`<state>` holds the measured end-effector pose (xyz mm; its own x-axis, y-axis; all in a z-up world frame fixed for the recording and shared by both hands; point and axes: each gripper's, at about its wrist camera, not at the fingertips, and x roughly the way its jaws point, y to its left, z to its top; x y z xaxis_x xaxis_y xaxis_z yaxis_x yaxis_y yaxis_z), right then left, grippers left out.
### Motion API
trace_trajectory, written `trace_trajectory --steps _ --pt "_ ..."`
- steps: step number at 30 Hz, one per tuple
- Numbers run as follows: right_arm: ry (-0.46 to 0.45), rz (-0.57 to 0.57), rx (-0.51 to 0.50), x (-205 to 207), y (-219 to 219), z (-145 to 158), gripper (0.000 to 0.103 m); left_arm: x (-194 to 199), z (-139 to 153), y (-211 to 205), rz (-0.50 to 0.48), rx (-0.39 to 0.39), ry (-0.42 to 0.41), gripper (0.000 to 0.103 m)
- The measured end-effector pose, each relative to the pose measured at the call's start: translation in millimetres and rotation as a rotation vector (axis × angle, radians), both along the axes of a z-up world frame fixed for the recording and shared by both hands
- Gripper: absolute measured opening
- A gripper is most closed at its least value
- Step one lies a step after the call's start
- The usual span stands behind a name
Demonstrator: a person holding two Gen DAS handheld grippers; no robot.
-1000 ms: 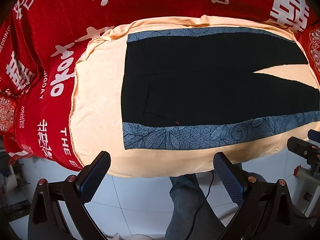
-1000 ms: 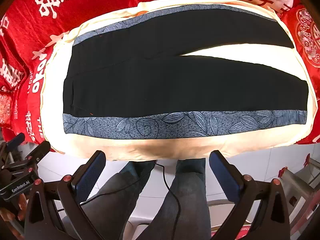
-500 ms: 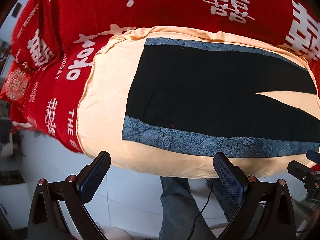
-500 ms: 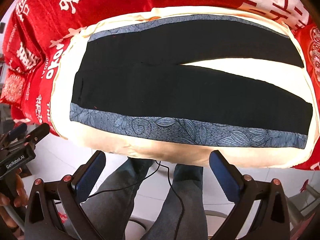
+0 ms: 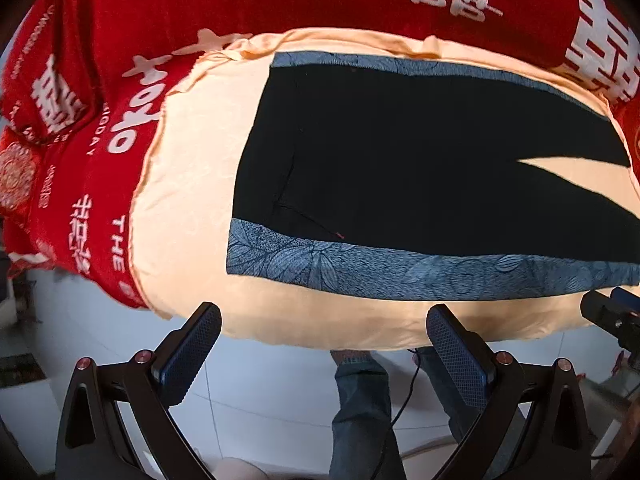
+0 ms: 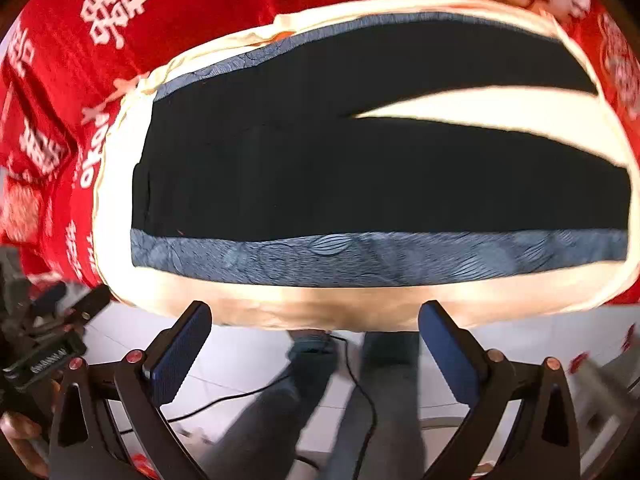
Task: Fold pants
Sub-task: 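Grasp the grey cuff band with the left gripper while the right gripper grasps the other cuff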
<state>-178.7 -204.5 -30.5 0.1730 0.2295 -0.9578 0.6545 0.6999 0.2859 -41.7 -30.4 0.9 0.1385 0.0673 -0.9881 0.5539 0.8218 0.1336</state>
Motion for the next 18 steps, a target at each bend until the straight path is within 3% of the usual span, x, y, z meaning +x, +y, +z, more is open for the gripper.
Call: trace_trajectory --steps 3,6,9,10,11,12,13,18 --pt "-0.027 -0.032 0.035 3.2 16.2 -19.2 0.103 9.6 -19.0 13.6 0.01 -0.014 0.008 0.103" --pt "-0.088 -0.053 0.105 7.9 36.0 -38.3 0.103 22.2 -39.9 34.7 0.07 -0.092 0.04 0.103" --pt "-0.211 -0.075 0.275 12.8 56.8 -68.7 0.102 31.7 -68.1 57.2 0.134 -0.2 0.128 0.103" --pt "-0.242 -0.086 0.32 13.9 62.6 -80.0 0.093 33.6 -77.1 65.0 0.159 -0.232 0.142 0.103" --pt "-0.261 -0.094 0.352 15.1 68.1 -91.8 0.073 35.0 -84.5 71.3 0.177 -0.267 0.155 0.103" --pt "-0.263 -0.1 0.369 16.6 72.4 -99.9 0.066 35.8 -91.9 77.5 0.193 -0.303 0.169 0.103" --pt "-0.268 -0.107 0.398 17.8 77.2 -112.7 0.063 36.1 -102.3 84.2 0.209 -0.341 0.188 0.103" --pt "-0.327 -0.171 0.496 16.6 90.4 -168.7 0.063 33.3 -137.8 93.0 0.218 -0.406 0.248 0.103"
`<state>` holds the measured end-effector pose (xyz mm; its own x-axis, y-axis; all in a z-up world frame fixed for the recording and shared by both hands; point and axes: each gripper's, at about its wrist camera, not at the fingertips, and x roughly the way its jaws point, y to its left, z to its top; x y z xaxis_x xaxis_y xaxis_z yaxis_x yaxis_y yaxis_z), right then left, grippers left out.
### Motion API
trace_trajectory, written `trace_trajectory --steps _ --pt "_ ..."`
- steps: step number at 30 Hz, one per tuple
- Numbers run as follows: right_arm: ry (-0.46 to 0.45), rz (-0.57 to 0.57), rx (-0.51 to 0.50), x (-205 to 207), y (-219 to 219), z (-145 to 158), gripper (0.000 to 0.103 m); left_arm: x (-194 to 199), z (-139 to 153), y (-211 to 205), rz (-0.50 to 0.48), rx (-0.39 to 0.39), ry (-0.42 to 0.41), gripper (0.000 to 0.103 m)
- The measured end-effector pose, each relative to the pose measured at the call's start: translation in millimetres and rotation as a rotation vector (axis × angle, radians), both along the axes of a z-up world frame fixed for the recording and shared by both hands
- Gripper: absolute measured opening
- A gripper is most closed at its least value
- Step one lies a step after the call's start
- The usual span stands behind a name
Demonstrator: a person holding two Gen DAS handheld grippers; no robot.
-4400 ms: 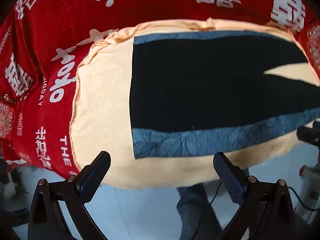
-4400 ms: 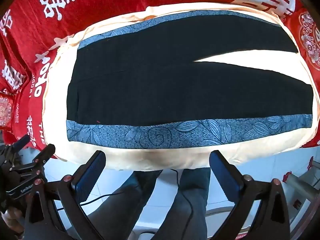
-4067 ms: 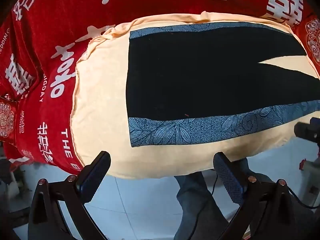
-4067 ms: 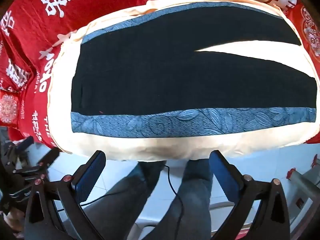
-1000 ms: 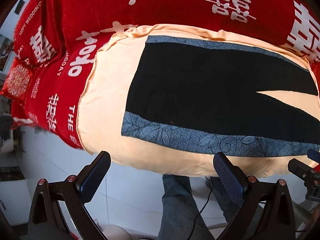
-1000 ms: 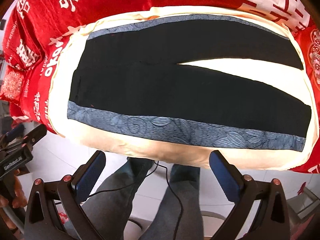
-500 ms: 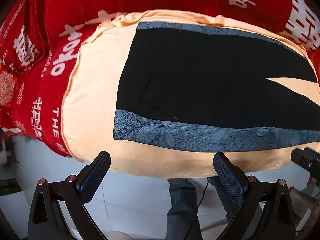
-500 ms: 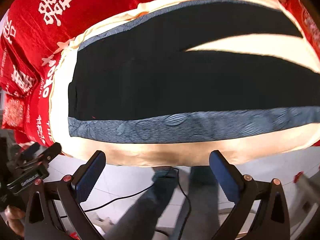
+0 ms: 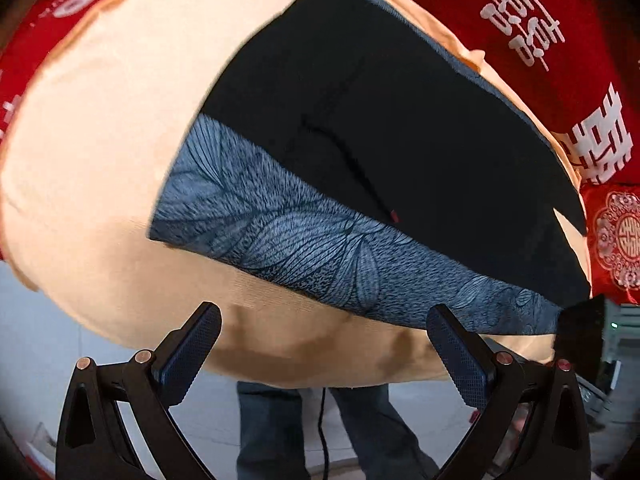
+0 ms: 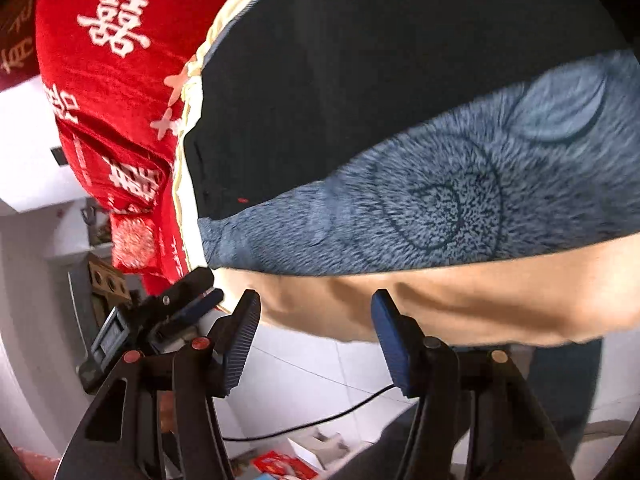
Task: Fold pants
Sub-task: 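Grasp the grey cuff band with the left gripper while the right gripper grasps the other cuff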
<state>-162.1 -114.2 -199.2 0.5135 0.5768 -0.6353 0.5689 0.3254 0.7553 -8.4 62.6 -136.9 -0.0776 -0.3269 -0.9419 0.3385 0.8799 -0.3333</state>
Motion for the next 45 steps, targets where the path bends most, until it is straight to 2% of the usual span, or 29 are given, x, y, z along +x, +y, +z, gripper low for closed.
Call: trace_trajectory --steps 4,7,9,13,17,19,21,22,23,24,26,27,30,33,34,35,36,37,38,40,43,45 --pt "-0.036 -0.083 0.045 -2.2 -0.4 -24.0 0.063 -2.7 -16.5 -2.3 -0.005 -0.047 0.037 0.103" --pt "-0.075 -0.146 0.117 -0.3 -5.0 -28.7 0.063 -0.9 -22.3 -1.6 0.016 -0.082 0.073 0.103" --pt "-0.119 -0.174 0.132 3.6 -11.1 -18.0 0.063 1.8 -23.3 1.5 0.055 -0.117 0.092 0.103" --pt "-0.225 -0.191 0.13 19.5 -22.1 16.5 0.063 11.8 -21.7 1.3 0.172 -0.264 0.186 0.103" --pt "-0.271 -0.158 0.118 29.4 -26.5 40.3 0.063 20.7 -19.5 -8.5 0.254 -0.335 0.202 0.103" --pt "-0.281 -0.149 0.121 27.3 -30.1 39.9 0.063 23.3 -27.1 -11.6 0.297 -0.342 0.213 0.103" --pt "-0.27 -0.136 0.121 23.3 -30.9 34.2 0.063 26.8 -33.6 -11.2 0.336 -0.324 0.203 0.093" --pt "-0.252 -0.129 0.117 20.4 -30.4 28.0 0.063 27.8 -34.0 -13.3 0.341 -0.306 0.191 0.084" --pt "-0.239 -0.127 0.115 12.1 -30.2 20.5 0.063 28.0 -33.2 -14.6 0.328 -0.284 0.169 0.07" --pt "-0.225 -0.132 0.112 7.8 -31.4 12.1 0.063 29.7 -33.8 -15.0 0.303 -0.262 0.147 0.063" --pt "-0.19 -0.162 0.11 0.1 -36.9 -2.2 0.063 32.5 -36.9 -14.5 0.269 -0.245 0.132 0.039" --pt "-0.176 -0.188 0.116 -6.8 -40.3 -9.4 0.063 33.9 -38.0 -14.0 0.255 -0.238 0.133 0.035" --pt "-0.161 -0.325 0.166 -39.3 -56.5 -32.0 0.063 36.2 -38.3 -15.2 0.225 -0.228 0.13 0.034" --pt "-0.221 -0.549 0.343 -73.0 -69.4 -52.7 0.061 36.5 -35.6 -22.5 0.171 -0.201 0.11 0.034" --pt "-0.227 -0.602 0.373 -80.1 -71.3 -55.1 0.052 36.3 -36.0 -23.5 0.162 -0.194 0.108 0.034" --pt "-0.213 -0.669 0.393 -88.9 -73.5 -55.2 0.021 35.5 -35.8 -22.3 0.157 -0.187 0.108 0.029" --pt "-0.198 -0.698 0.399 -93.0 -74.6 -53.8 0.006 35.3 -35.0 -21.0 0.155 -0.178 0.109 0.025" --pt "-0.174 -0.716 0.406 -96.0 -76.1 -50.1 0.007 36.6 -32.8 -20.8 0.152 -0.17 0.111 0.025" --pt "-0.141 -0.694 0.379 -94.2 -78.6 -39.2 0.007 37.7 -28.4 -20.5 0.149 -0.166 0.109 0.025" --pt "-0.11 -0.589 0.261 -82.1 -87.0 -7.0 0.007 39.0 -16.6 -20.9 0.13 -0.147 0.092 0.025" --pt "-0.119 -0.407 0.073 -53.0 -111.6 55.7 0.007 45.3 11.7 -28.0 0.1 -0.165 0.063 0.025" --pt "-0.129 -0.322 0.011 -38.3 -128.8 79.7 0.007 52.8 32.7 -39.0 0.082 -0.181 0.031 0.025"
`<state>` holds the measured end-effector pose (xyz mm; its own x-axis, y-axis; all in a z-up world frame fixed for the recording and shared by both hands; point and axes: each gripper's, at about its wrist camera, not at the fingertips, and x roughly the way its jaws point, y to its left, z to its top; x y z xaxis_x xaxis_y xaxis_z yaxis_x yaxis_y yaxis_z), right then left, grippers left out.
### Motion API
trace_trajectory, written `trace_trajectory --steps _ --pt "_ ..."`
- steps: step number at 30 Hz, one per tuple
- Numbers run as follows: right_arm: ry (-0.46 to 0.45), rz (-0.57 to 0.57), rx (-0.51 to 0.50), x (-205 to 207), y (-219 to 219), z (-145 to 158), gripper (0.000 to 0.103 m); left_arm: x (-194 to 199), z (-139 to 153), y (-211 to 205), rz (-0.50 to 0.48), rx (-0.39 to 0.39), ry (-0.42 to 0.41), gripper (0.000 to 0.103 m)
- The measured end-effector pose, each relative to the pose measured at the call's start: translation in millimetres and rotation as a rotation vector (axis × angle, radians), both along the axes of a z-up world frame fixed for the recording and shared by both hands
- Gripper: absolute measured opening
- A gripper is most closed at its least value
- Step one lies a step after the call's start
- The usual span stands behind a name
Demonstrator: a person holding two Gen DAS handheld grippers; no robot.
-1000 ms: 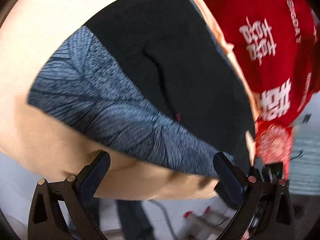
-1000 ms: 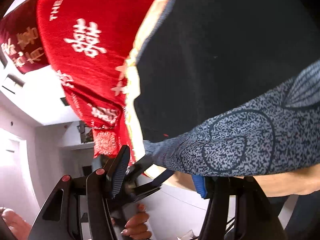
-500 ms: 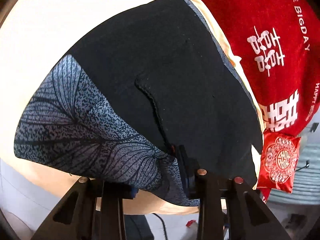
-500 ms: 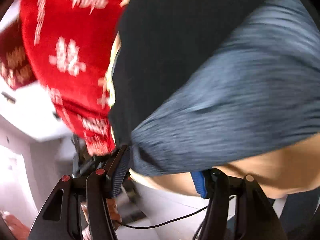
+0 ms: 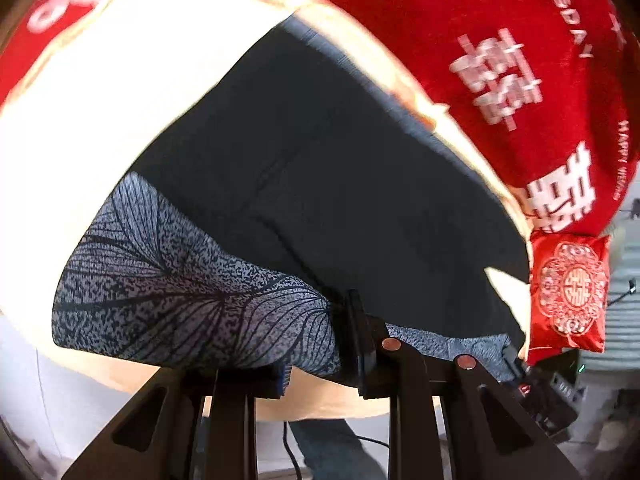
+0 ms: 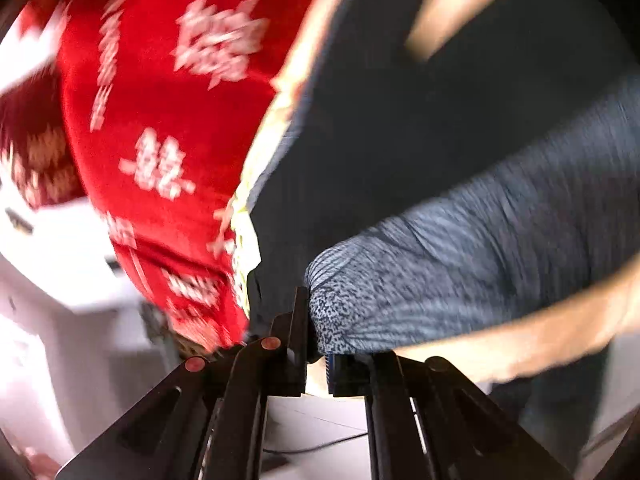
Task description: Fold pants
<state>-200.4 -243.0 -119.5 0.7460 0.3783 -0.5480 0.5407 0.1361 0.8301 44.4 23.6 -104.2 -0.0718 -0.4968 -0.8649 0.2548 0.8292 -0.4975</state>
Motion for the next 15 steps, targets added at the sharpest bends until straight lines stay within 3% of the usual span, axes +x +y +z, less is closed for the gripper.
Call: trace_trajectory --steps 5,8,12,15 --pt "-0.007 0.145 -0.058 71.9 -61.5 31.3 0.009 41.7 39.7 -51.5 -0.028 -0.01 -0.095 0.025" --pt "0.017 0.203 -0.052 113.6 -100.2 23.3 0.011 77.0 44.2 -88.6 -0.036 0.0 -0.142 0.025" --pt "0.061 0.267 -0.022 174.2 -141.0 -9.3 0.011 126.9 20.3 -135.9 -0.017 0.061 -0.191 0.025" --pt "0.132 0.314 -0.027 210.6 -163.1 -49.0 0.011 154.0 -11.9 -156.2 0.02 0.162 -0.235 0.053"
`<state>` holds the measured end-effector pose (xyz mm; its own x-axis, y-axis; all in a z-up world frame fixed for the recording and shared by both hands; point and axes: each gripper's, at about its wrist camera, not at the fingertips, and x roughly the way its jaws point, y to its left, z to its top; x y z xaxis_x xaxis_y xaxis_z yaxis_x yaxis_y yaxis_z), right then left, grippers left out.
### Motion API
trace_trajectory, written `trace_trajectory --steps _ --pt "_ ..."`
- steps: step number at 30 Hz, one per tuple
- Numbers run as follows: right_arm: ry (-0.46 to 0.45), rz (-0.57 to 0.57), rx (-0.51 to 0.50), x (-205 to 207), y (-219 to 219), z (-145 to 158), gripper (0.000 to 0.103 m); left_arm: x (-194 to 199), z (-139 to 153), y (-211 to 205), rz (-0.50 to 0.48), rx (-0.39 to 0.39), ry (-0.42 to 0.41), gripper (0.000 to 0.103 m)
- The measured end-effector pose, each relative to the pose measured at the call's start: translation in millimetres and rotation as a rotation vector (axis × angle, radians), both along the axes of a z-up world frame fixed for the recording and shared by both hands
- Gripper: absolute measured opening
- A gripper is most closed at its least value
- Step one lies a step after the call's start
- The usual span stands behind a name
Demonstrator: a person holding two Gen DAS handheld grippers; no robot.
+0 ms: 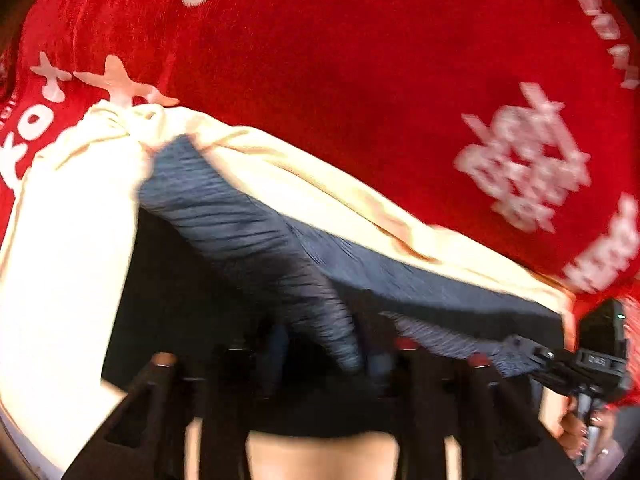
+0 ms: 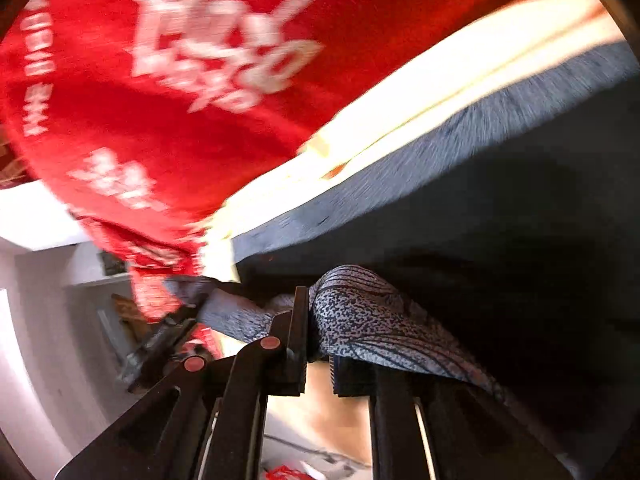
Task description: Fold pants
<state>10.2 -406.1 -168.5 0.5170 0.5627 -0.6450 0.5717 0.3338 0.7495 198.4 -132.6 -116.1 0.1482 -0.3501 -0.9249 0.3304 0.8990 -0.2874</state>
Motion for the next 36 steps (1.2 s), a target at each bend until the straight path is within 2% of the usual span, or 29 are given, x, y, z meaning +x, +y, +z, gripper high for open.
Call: trace_trajectory --steps 1,4,6,7,8,9,10,12,13,14,15,17,19,21,22,23,24,27,29,30,32,33,36 --pt "0.022 0.006 0.001 9.9 -6.2 -14.6 0.011 6.7 -9.9 -5.3 0.021 0.032 -0.009 0.058" --pt "0.086 -0.016 0.04 26.6 -20.0 -53.8 0.011 22.6 -34.6 -13.7 0.055 0.068 0.027 0.058" --pt "0.098 -0.023 0.055 29.0 -21.4 -55.2 0.019 24.5 -30.5 -14.2 0.067 0.071 0.025 0.058" --pt "0.082 -0.012 0.053 29.6 -19.8 -49.7 0.04 23.0 -23.7 -13.9 0.065 0.079 0.013 0.058" --pt "0.046 0.012 0.037 30.1 -16.2 -37.5 0.073 19.5 -14.0 -12.8 0.057 0.091 -0.006 0.058" --pt "0.021 0.042 0.013 31.7 -12.3 -24.2 0.085 17.1 -6.5 -11.8 0.05 0.102 -0.019 0.058" --pt "-0.006 0.075 -0.022 30.8 -7.2 -8.1 0.089 11.5 4.8 -10.3 0.038 0.121 -0.043 0.059" --pt "-0.054 0.142 -0.137 29.5 5.3 26.1 0.088 0.8 18.1 -10.4 0.02 0.149 -0.076 0.074" --pt "-0.07 0.173 -0.186 28.6 13.2 38.9 0.081 -3.7 21.4 -11.1 0.019 0.156 -0.09 0.089" --pt "-0.084 0.212 -0.227 29.7 23.3 47.9 0.068 -7.9 22.8 -12.1 0.011 0.155 -0.104 0.089" --pt "-0.082 0.248 -0.258 33.9 31.9 50.2 0.062 -10.7 19.7 -17.5 -0.012 0.16 -0.104 0.089" --pt "-0.042 0.342 -0.312 49.8 49.6 38.7 0.055 -13.4 1.5 -32.5 -0.048 0.216 -0.095 0.089" --pt "-0.008 0.395 -0.359 67.2 60.3 12.4 0.054 -14.9 -20.1 -43.4 -0.049 0.257 -0.103 0.089" --pt "0.044 0.419 -0.45 79.6 60.2 -6.6 0.051 -16.7 -42.7 -51.0 -0.036 0.306 -0.081 0.089" --pt "0.074 0.416 -0.478 81.1 57.0 -16.9 0.042 -20.6 -49.4 -55.4 -0.047 0.335 -0.113 0.089" --pt "0.073 0.379 -0.455 80.1 49.1 -21.4 0.04 -24.6 -49.5 -59.6 -0.067 0.358 -0.14 0.089" --pt "0.062 0.337 -0.415 76.4 41.9 -19.4 0.04 -29.3 -48.7 -64.2 -0.095 0.385 -0.156 0.089" --pt "0.018 0.256 -0.355 55.3 25.7 -0.4 0.044 -43.6 -38.5 -65.3 -0.146 0.385 -0.125 0.089" --pt "-0.017 0.221 -0.334 33.7 19.1 15.0 0.062 -54.9 -26.4 -62.3 -0.156 0.379 -0.119 0.089" --pt "-0.036 0.19 -0.322 15.9 15.3 24.0 0.064 -61.9 -19.5 -60.6 -0.161 0.375 -0.118 0.089" --pt "-0.048 0.145 -0.302 -7.4 14.3 37.8 0.065 -75.3 -8.5 -57.5 -0.175 0.371 -0.106 0.089" --pt "-0.038 0.129 -0.297 -12.1 9.9 41.5 0.065 -82.6 -4.9 -56.9 -0.182 0.368 -0.096 0.089" --pt "0.012 0.058 -0.302 -64.1 -0.8 50.1 0.065 -108.1 -3.1 -63.3 -0.215 0.36 -0.055 0.089"
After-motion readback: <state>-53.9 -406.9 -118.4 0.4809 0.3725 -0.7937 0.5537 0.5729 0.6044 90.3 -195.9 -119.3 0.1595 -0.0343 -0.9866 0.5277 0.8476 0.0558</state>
